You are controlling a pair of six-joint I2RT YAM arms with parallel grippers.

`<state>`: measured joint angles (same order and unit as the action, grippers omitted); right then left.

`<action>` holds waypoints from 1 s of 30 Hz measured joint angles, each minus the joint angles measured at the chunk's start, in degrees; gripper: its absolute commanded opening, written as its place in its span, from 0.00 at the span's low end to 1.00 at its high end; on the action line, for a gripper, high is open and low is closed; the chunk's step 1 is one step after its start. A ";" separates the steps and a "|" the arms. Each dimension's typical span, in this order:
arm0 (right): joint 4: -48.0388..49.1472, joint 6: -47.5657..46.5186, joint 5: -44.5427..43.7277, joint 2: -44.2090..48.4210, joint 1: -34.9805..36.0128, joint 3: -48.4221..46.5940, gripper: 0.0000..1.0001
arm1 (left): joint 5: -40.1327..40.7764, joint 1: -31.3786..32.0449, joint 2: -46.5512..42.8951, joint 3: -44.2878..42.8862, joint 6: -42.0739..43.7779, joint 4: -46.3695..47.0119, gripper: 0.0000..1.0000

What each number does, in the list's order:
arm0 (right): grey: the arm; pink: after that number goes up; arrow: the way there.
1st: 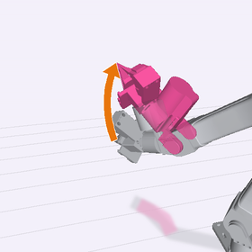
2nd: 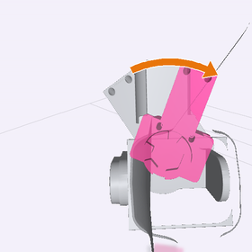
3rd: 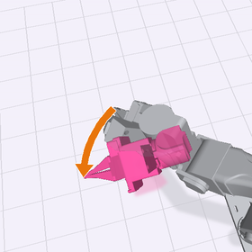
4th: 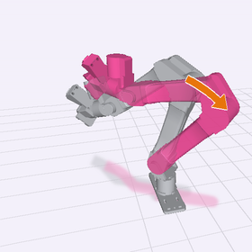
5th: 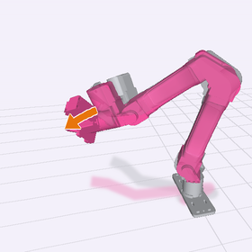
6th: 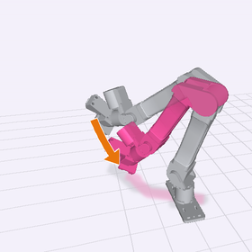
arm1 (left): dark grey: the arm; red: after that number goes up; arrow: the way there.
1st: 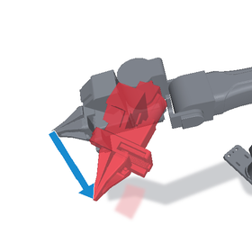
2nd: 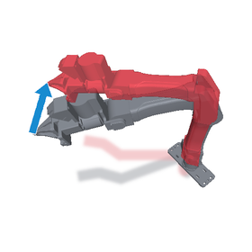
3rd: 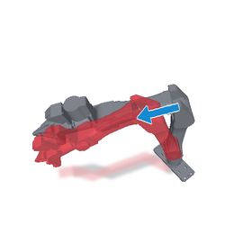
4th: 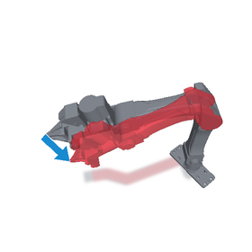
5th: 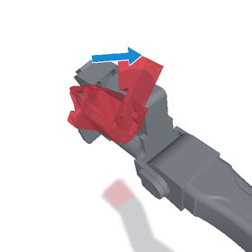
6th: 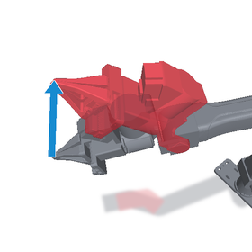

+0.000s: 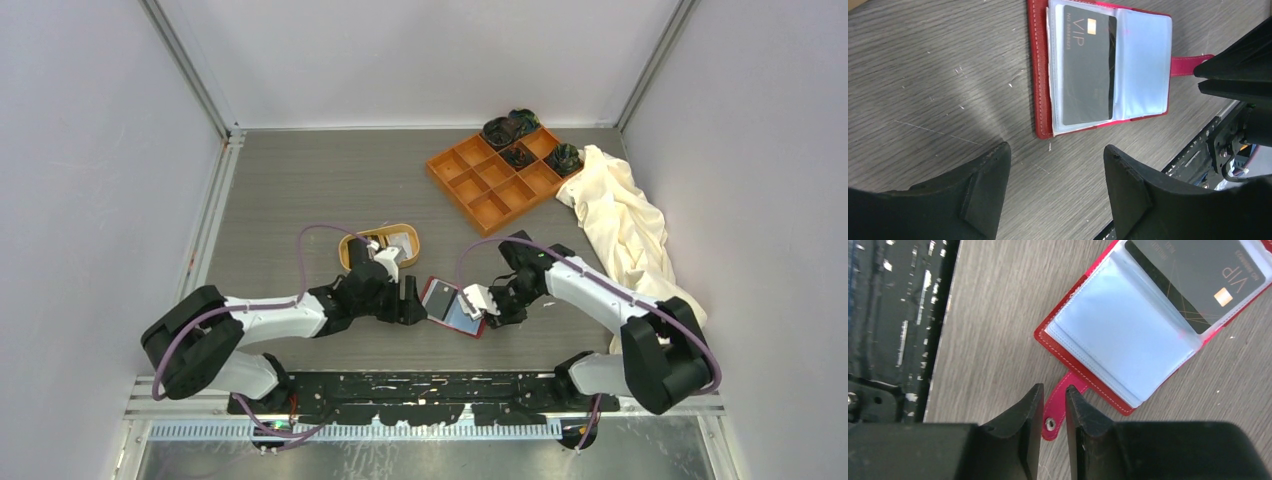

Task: Put the credit cards into the card holder
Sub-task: Close the card holder at the center of the board.

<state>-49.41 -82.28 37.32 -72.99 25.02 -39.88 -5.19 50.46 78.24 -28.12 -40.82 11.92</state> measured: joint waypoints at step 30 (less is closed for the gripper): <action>6.47 5.92 -10.12 -6.78 5.03 -0.09 0.26 | -10.10 -0.44 11.32 -3.56 -10.99 15.50 0.46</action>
<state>-42.94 -76.36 27.20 -79.77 30.04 -39.97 -15.29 50.02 89.56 -31.68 -51.81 27.42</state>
